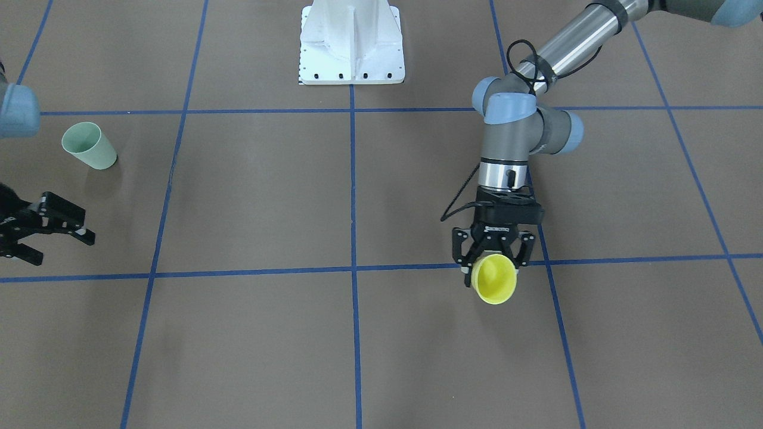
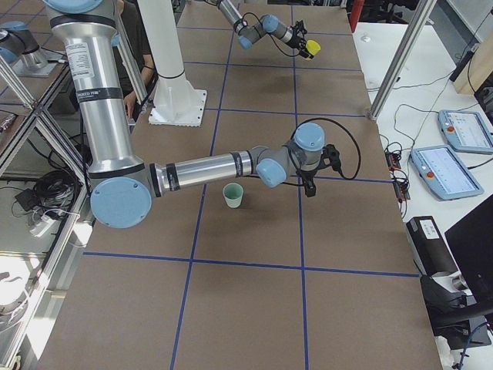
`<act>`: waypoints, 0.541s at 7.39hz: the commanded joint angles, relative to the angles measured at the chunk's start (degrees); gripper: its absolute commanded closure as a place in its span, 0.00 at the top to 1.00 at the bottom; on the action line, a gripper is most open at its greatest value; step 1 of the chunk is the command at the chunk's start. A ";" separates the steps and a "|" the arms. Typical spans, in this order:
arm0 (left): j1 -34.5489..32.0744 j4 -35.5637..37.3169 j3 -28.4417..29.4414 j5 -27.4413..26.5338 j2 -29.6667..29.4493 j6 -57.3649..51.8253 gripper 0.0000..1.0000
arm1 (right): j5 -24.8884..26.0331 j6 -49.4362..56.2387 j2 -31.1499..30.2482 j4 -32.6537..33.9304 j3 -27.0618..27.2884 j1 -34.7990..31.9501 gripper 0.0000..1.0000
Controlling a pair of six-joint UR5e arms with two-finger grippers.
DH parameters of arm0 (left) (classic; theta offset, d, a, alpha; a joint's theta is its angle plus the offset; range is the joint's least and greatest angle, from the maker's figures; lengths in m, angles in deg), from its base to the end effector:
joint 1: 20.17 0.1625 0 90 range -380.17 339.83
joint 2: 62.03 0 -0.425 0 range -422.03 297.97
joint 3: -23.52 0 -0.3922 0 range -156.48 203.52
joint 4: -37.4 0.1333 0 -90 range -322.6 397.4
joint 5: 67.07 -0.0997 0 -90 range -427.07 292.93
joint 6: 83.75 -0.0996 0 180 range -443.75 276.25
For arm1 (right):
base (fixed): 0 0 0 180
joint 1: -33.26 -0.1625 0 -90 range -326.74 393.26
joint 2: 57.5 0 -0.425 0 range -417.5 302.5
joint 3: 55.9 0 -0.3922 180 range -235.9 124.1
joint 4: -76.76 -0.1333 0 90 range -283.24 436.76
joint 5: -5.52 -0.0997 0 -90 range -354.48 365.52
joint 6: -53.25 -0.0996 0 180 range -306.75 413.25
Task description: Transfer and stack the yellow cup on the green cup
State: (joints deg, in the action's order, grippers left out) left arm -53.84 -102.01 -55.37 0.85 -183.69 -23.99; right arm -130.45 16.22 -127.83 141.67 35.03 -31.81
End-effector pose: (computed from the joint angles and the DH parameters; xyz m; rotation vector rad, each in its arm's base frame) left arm 0.4972 -0.5364 0.3245 0.9242 0.8458 -0.2869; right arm -0.2093 -0.5967 0.4017 0.2544 -1.0338 -0.1288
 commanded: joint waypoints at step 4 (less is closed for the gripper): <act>3.52 -15.95 4.26 11.08 -6.90 -30.54 0.43 | 8.61 -18.85 12.66 -0.13 0.29 12.59 0.99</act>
State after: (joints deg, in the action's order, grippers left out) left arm -50.53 -115.06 -52.89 9.22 -188.89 -46.93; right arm -122.74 0.43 -117.46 141.63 35.27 -21.35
